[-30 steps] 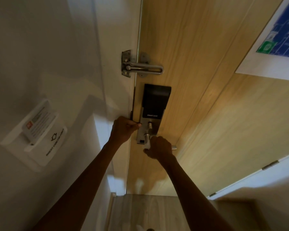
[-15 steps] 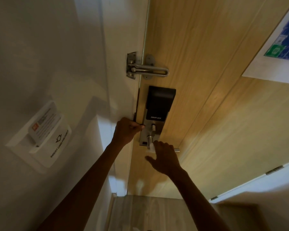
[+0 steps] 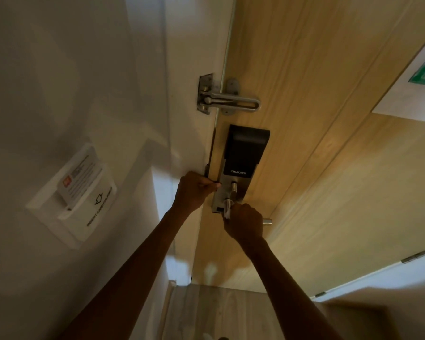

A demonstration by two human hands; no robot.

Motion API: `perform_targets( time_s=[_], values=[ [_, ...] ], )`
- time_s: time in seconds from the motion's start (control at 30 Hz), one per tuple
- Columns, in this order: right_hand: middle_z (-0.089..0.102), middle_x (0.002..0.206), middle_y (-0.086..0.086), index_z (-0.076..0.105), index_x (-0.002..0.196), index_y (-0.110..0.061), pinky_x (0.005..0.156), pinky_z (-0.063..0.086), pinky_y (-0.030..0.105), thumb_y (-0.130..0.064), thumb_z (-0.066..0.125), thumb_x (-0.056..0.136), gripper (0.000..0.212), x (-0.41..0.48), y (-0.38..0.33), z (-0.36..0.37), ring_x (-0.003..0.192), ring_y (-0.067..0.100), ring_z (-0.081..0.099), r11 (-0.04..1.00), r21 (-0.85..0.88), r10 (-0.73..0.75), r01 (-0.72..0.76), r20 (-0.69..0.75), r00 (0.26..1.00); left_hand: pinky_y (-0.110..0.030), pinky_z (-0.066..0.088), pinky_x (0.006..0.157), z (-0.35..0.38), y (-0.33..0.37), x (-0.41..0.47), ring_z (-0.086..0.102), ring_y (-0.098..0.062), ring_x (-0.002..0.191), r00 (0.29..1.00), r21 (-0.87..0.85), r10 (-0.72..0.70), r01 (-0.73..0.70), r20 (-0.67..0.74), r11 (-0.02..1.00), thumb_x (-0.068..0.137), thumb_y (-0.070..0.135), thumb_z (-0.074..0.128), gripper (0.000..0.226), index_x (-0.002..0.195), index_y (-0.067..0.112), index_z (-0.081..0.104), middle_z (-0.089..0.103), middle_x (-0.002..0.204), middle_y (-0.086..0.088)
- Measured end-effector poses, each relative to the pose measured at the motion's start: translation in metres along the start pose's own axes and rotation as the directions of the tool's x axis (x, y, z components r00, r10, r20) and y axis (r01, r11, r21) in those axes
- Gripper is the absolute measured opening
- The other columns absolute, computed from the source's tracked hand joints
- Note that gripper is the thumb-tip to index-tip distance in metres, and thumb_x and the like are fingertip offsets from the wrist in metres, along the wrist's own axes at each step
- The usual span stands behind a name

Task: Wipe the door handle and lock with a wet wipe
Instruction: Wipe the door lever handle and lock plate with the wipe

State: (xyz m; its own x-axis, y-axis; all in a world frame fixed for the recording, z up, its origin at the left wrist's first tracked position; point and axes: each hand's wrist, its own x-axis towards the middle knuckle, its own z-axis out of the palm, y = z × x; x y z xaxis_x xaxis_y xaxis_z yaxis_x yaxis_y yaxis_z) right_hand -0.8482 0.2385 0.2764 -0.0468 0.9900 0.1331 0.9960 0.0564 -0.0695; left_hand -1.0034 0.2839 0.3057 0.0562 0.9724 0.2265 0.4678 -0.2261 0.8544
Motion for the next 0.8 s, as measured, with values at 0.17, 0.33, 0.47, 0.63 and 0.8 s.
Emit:
perform_targets(
  time_s=[0.17, 0.33, 0.47, 0.63, 0.8],
  values=[
    [0.066, 0.104, 0.008, 0.054, 0.114, -0.012, 0.078, 0.054, 0.035, -0.048, 0.056, 0.089, 0.044, 0.022, 0.008, -0.015, 0.09, 0.025, 0.066, 0.998, 0.054, 0.014, -0.041, 0.435, 0.9, -0.031, 0.054, 0.073, -0.001, 0.003, -0.002, 0.07, -0.024, 0.07, 1.0, -0.024, 0.006, -0.007, -0.016, 1.0, 0.085, 0.023, 0.07, 0.023, 0.085, 0.001, 0.076, 0.074, 0.073, -0.016],
    [0.063, 0.108, 0.007, 0.057, 0.11, -0.01, 0.078, 0.049, 0.032, -0.043, 0.057, 0.089, 0.039, 0.012, 0.053, -0.024, 0.096, 0.024, 0.063, 0.996, -0.027, 0.091, -0.088, 0.395, 0.914, -0.035, 0.055, 0.073, -0.001, 0.001, -0.001, 0.07, -0.025, 0.069, 1.0, -0.025, 0.015, -0.015, -0.02, 1.0, 0.085, 0.023, 0.07, 0.021, 0.083, 0.002, 0.077, 0.073, 0.071, -0.014],
    [0.065, 0.105, 0.007, 0.059, 0.104, -0.012, 0.099, 0.042, 0.039, -0.037, 0.054, 0.092, 0.028, 0.001, 0.042, -0.017, 0.098, 0.023, 0.062, 0.998, -0.048, 0.047, -0.036, 0.242, 0.969, -0.029, 0.053, 0.069, 0.0, 0.0, -0.001, 0.068, -0.021, 0.063, 1.0, -0.023, 0.024, -0.024, -0.014, 0.999, 0.085, 0.022, 0.07, 0.022, 0.078, 0.003, 0.076, 0.07, 0.064, -0.009],
    [0.065, 0.107, 0.009, 0.058, 0.108, -0.009, 0.095, 0.041, 0.037, -0.034, 0.053, 0.093, 0.029, 0.001, 0.001, -0.014, 0.101, 0.026, 0.062, 1.0, 0.014, -0.007, 0.005, 0.159, 0.987, -0.028, 0.054, 0.071, 0.002, 0.001, -0.004, 0.07, -0.023, 0.068, 0.998, -0.078, -0.06, 0.06, 0.009, 0.995, 0.086, 0.025, 0.069, 0.023, 0.081, 0.004, 0.077, 0.072, 0.068, -0.013],
    [0.066, 0.103, 0.004, 0.059, 0.102, -0.014, 0.1, 0.037, 0.038, -0.038, 0.049, 0.093, 0.028, -0.008, 0.056, -0.018, 0.098, 0.022, 0.061, 0.994, -0.041, 0.103, -0.098, 0.164, 0.981, -0.038, 0.059, 0.077, 0.002, -0.003, -0.002, 0.072, -0.025, 0.071, 0.994, -0.094, -0.107, 0.109, 0.023, 0.99, 0.085, 0.03, 0.069, 0.025, 0.081, 0.007, 0.077, 0.074, 0.071, -0.014]
  ],
)
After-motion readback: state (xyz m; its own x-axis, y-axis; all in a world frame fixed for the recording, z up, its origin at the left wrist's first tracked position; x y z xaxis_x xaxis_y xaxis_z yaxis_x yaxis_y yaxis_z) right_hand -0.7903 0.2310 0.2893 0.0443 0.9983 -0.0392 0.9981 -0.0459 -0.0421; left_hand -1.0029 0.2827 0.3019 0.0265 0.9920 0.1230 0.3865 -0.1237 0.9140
